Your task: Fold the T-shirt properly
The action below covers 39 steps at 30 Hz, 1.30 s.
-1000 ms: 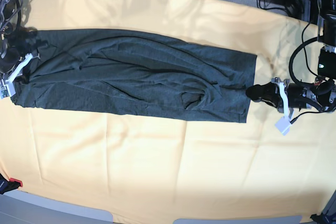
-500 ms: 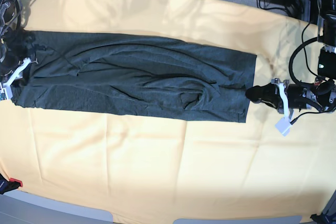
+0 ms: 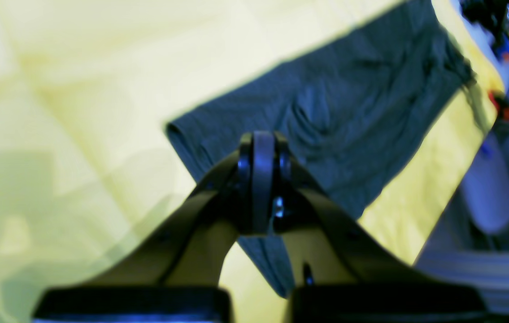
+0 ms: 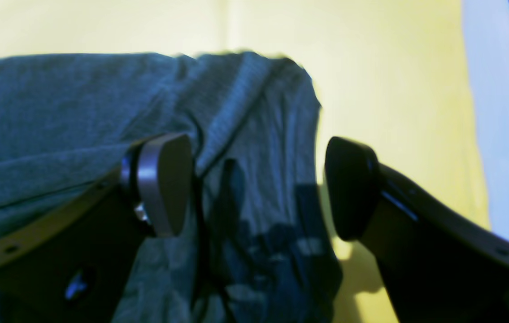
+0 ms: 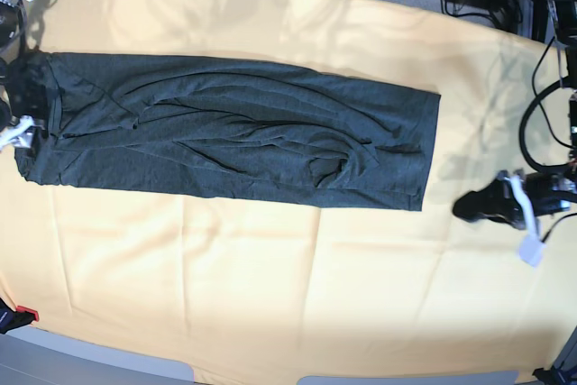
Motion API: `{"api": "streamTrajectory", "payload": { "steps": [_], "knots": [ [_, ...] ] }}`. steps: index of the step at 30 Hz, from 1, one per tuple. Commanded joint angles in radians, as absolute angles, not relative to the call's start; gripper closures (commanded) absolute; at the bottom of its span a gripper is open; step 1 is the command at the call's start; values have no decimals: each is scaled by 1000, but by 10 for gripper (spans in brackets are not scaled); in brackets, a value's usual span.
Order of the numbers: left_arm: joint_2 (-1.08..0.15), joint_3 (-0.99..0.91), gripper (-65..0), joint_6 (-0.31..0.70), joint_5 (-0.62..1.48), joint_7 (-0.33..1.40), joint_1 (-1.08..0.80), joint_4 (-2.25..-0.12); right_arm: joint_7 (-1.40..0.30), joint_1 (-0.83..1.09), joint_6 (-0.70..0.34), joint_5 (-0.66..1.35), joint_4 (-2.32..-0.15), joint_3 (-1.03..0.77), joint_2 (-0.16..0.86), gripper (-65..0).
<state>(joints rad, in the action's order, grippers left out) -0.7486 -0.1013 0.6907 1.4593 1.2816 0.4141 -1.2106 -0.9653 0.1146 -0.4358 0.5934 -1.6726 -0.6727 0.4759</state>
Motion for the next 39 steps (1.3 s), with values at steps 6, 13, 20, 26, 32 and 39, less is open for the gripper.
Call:
{"api": "streamTrajectory", "payload": {
  "steps": [6, 13, 20, 26, 32, 39],
  "knots": [
    [-785, -163, 0, 698, 1484, 1266, 432, -1224, -1153, 150, -639, 987, -1688, -789, 501, -478],
    [-795, -163, 0, 698, 1484, 1264, 410, -1224, -1230, 315, -698, 1047, -1687, -790, 499, -478],
    [-796, -163, 0, 698, 1484, 1258, 410, -1224, -1052, 363, -698, 776, -1687, -790, 498, -477],
    [-796, -163, 0, 698, 1484, 1257, 410, -1224, -1015, 363, -688, 717, -1686, -790, 498, -457],
    [-795, -163, 0, 698, 1484, 1257, 410, -1224, -1006, 364, -697, 743, -1686, -790, 498, -121],
    [-796, -163, 0, 698, 1484, 1258, 410, -1224, -1025, 374, -698, 838, -1686, -790, 493, -279]
  ]
}}
